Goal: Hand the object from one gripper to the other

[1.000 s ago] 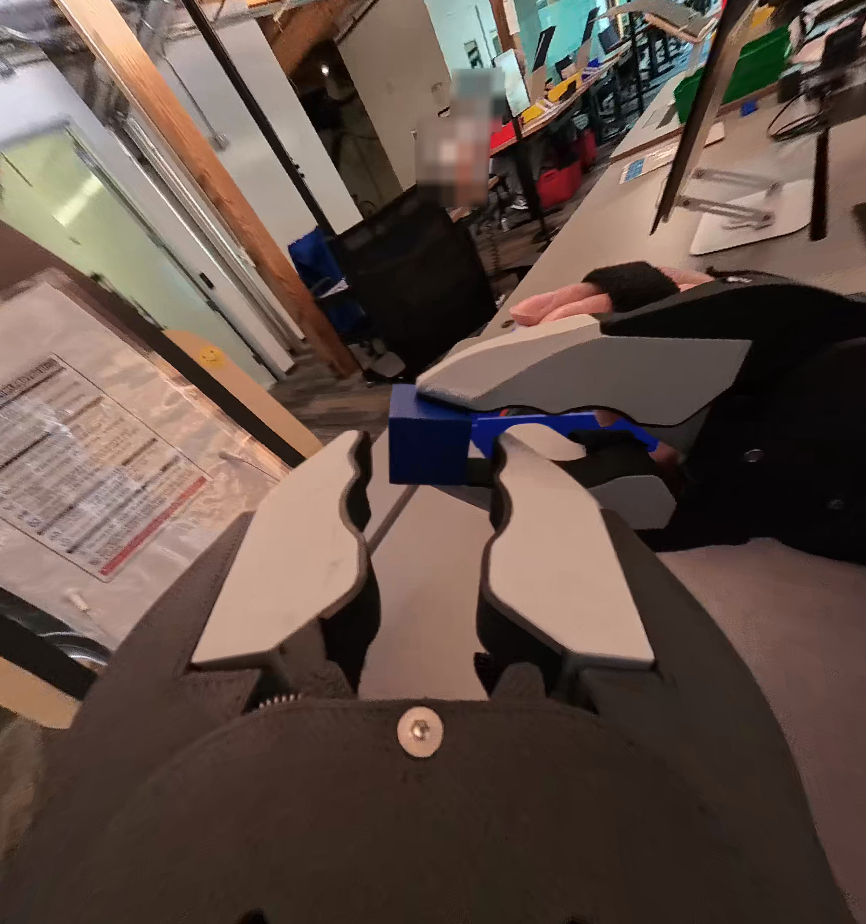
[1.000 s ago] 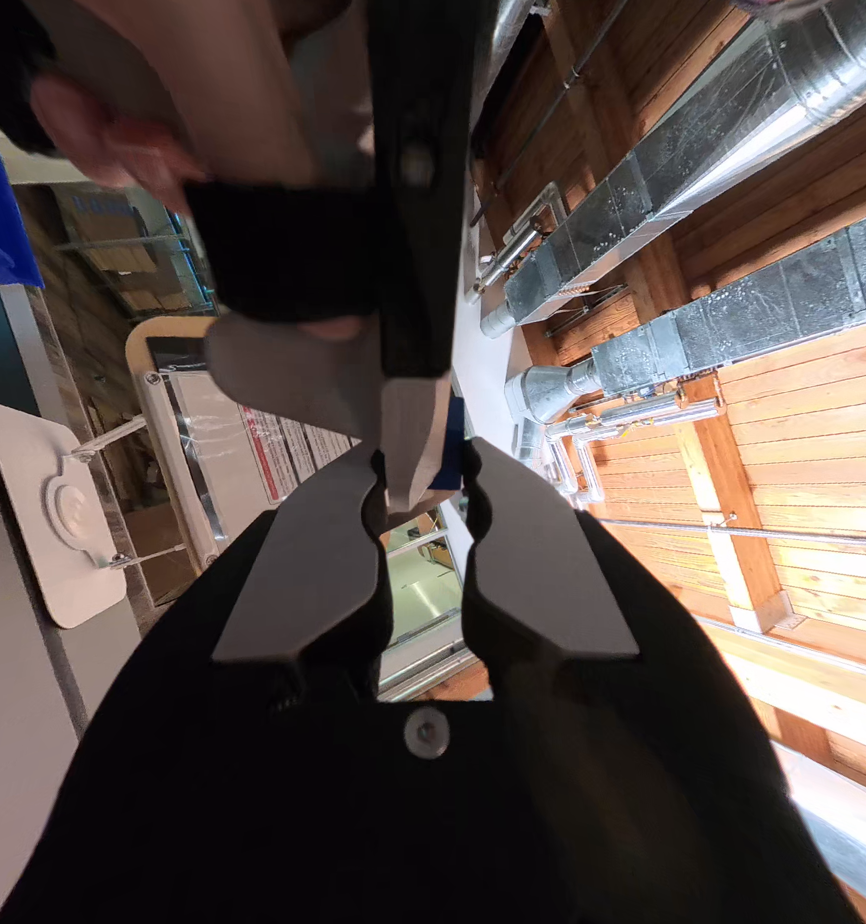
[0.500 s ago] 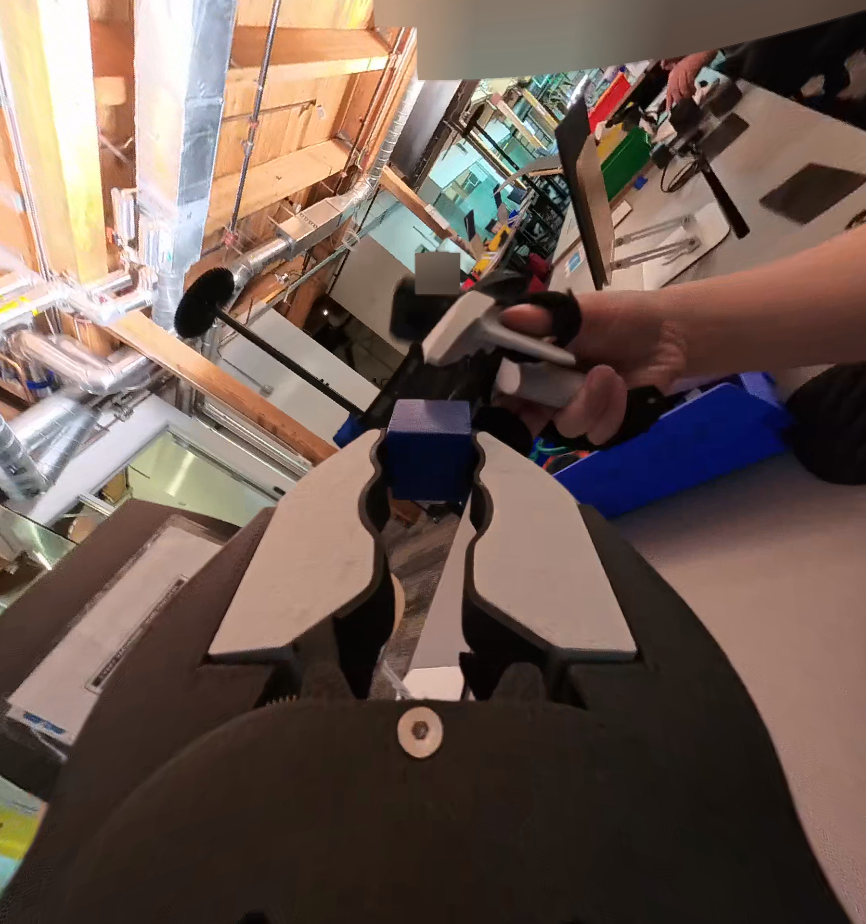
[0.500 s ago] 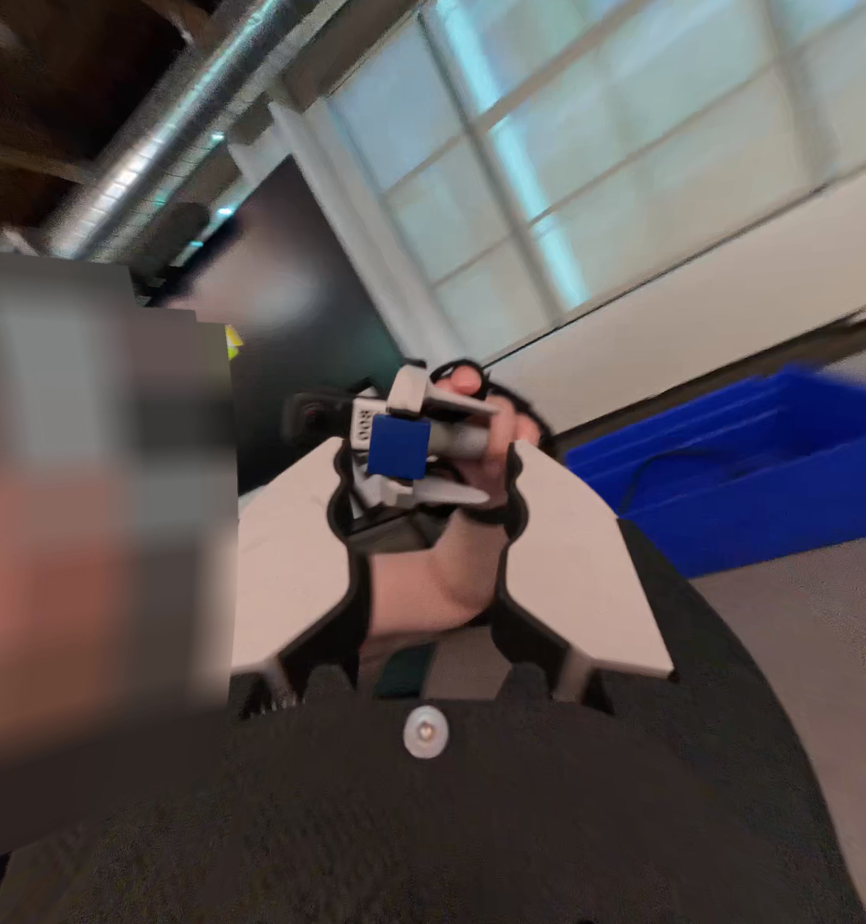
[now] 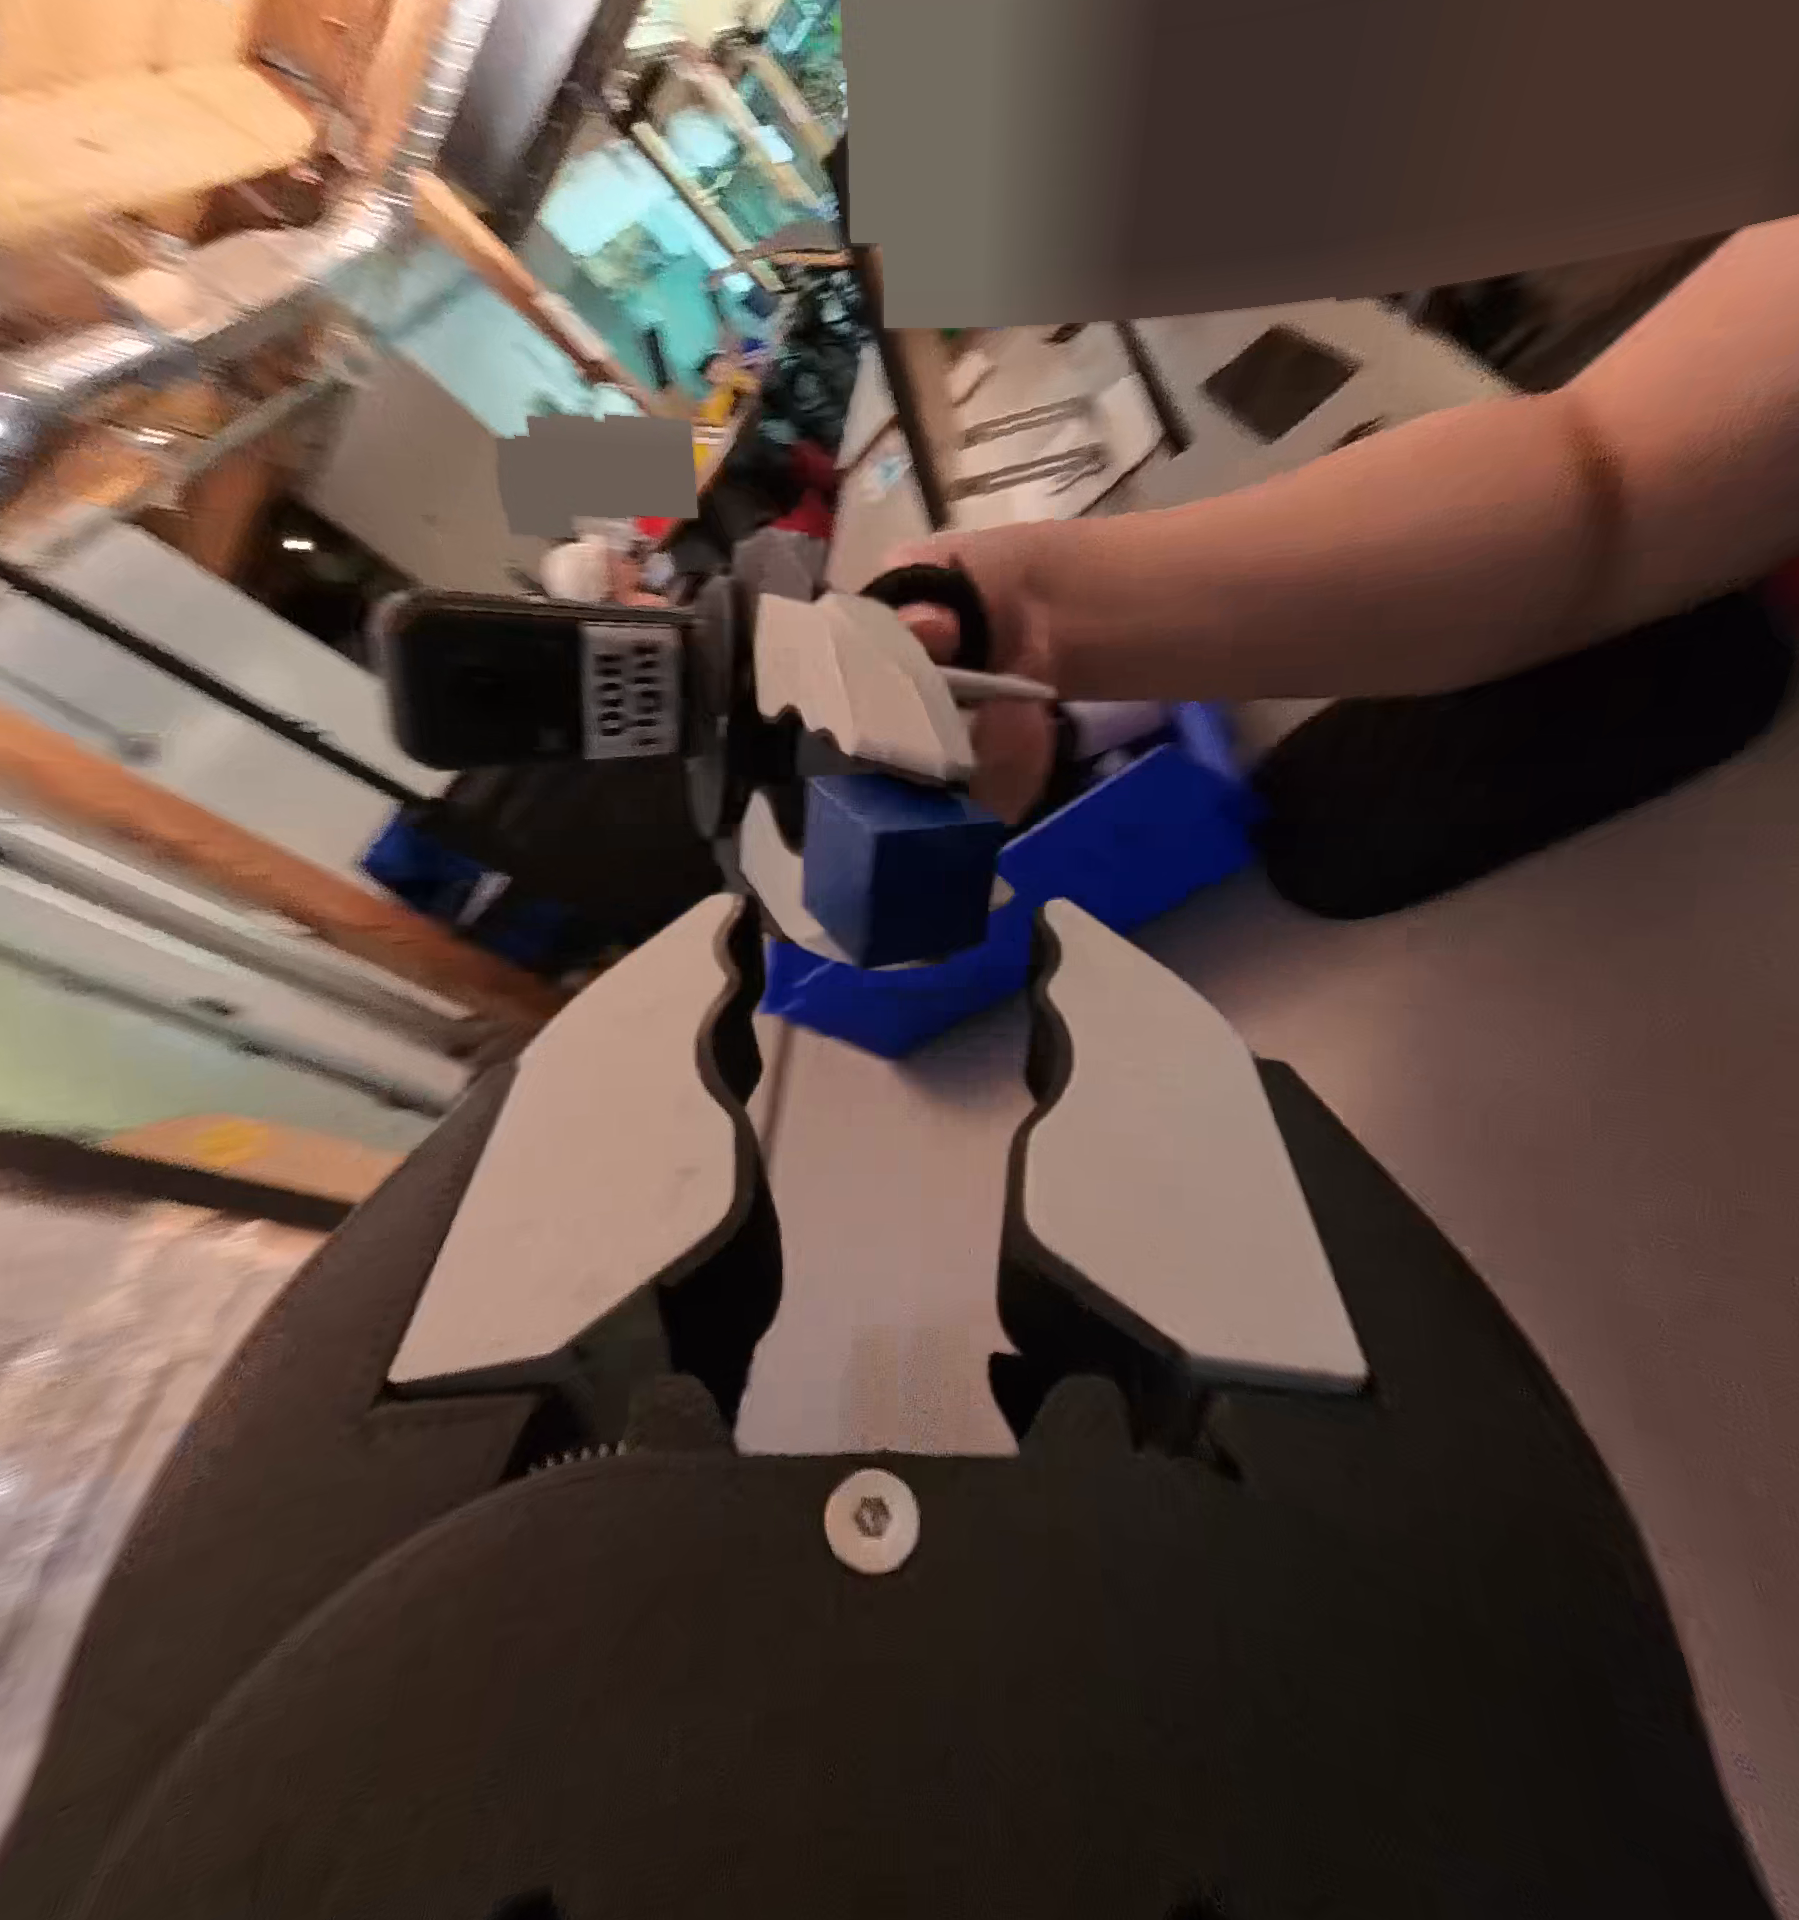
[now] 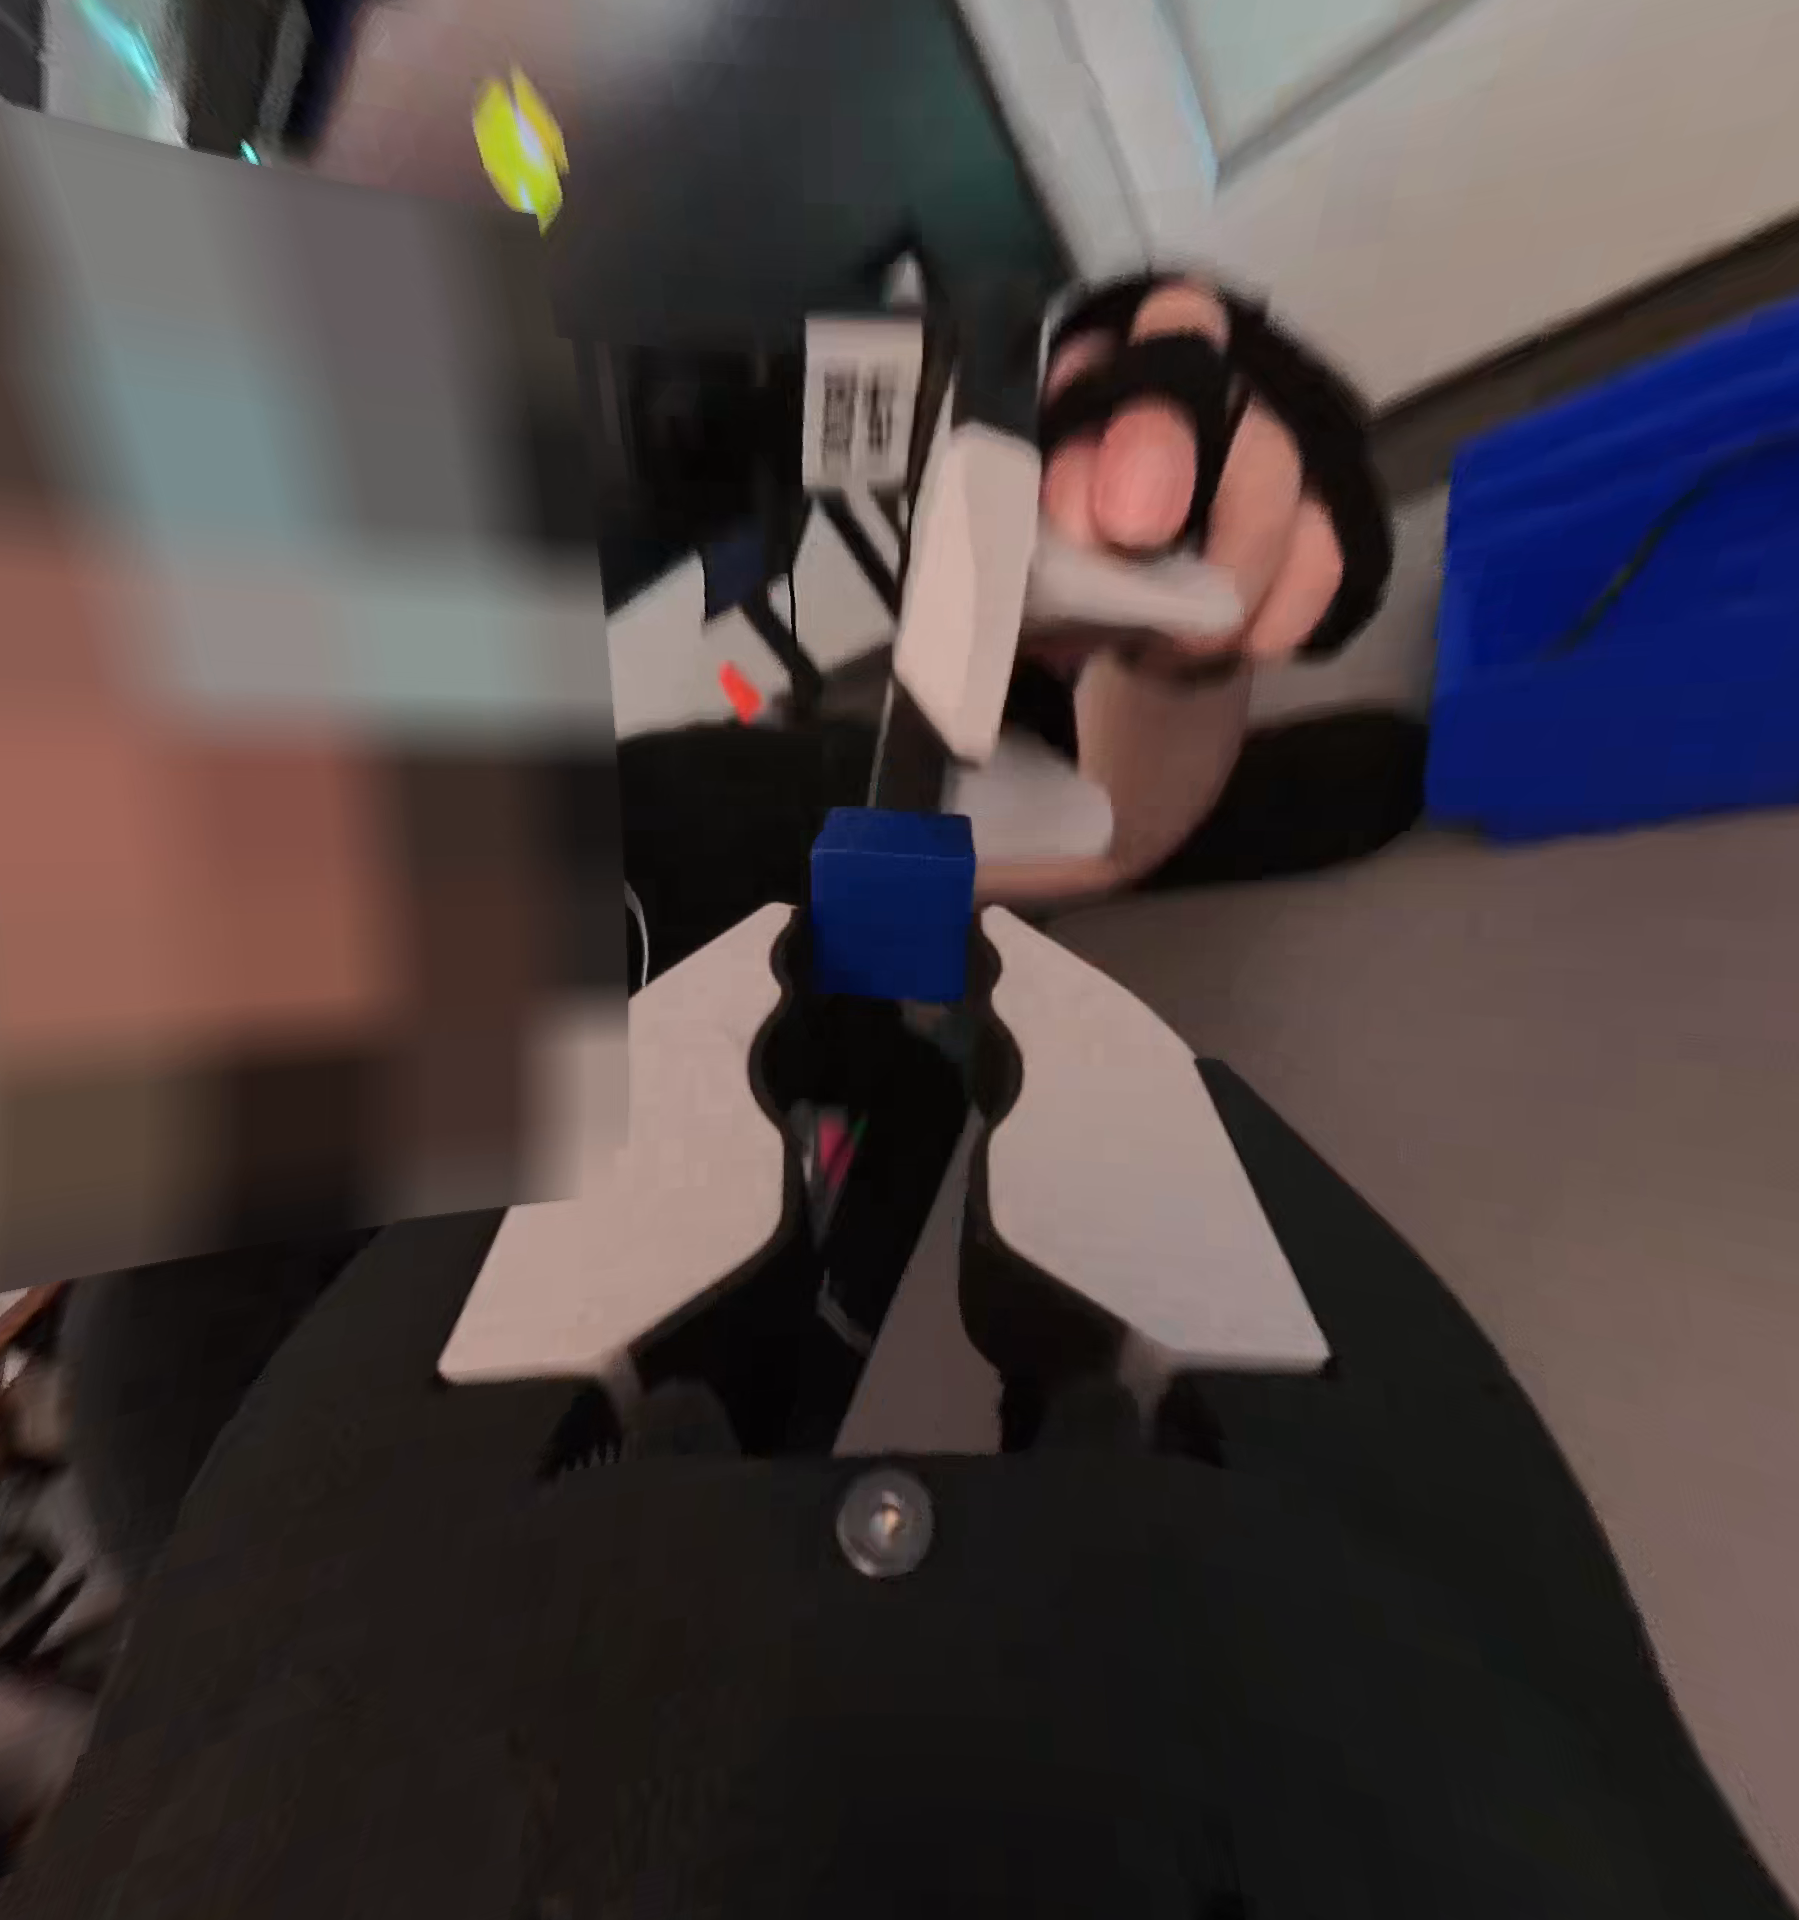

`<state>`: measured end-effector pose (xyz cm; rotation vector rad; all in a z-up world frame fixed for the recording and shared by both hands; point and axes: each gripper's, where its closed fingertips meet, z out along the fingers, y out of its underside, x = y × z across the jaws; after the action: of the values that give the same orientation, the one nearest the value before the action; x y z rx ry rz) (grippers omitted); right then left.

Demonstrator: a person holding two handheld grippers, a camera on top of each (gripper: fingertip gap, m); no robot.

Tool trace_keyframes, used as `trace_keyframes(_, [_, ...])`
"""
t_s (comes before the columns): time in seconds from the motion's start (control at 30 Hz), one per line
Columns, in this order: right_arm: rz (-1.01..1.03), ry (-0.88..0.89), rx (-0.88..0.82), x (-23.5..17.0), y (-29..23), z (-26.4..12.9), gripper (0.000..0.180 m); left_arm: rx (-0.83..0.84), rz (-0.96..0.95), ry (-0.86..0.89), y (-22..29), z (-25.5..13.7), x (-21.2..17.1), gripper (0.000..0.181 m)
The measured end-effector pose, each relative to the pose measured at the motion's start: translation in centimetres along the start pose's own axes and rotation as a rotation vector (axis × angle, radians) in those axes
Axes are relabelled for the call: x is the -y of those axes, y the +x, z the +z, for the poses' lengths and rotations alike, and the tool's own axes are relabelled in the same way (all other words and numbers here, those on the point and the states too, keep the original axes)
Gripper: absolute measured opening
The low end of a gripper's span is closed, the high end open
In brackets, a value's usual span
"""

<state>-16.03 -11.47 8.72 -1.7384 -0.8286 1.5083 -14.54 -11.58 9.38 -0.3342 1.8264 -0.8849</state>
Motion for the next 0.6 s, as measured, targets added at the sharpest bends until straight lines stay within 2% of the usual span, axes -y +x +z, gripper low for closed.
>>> trace_keyframes(0.03, [-0.001, -0.085, -0.006, -1.5, -0.2, -0.3, 0.029, -0.049, -0.028, 0.024, 0.7, 0.0, 0.5, 0.051])
trace_keyframes(0.17, [-0.017, -0.301, -0.034, -5.5, -0.3, -0.8, 0.029, -0.187, -0.055, 0.069, 3.5, 0.6, 1.6, 0.051])
trace_keyframes(0.33, [0.024, -0.392, 0.006, -7.0, -0.3, 0.1, 0.03, -0.286, -0.024, -0.025, 6.6, 3.0, 0.1, 0.052])
trace_keyframes(0.43, [0.017, -0.416, 0.015, -7.3, -0.2, 0.5, 0.03, -0.303, -0.02, -0.065, 7.3, 4.2, -0.9, 0.044])
trace_keyframes(0.5, [0.008, -0.396, -0.011, -6.8, 0.2, 0.6, 0.03, -0.278, 0.029, -0.084, 7.2, 4.6, -1.6, 0.033])
trace_keyframes(0.57, [-0.019, -0.303, -0.057, -5.0, 0.7, 0.1, 0.033, -0.12, 0.064, -0.095, 4.6, 4.9, -1.6, 0.029])
trace_keyframes(0.6, [-0.061, -0.228, -0.101, -3.6, 1.1, -0.3, 0.044, -0.018, 0.073, -0.09, 2.8, 4.7, -1.4, 0.029])
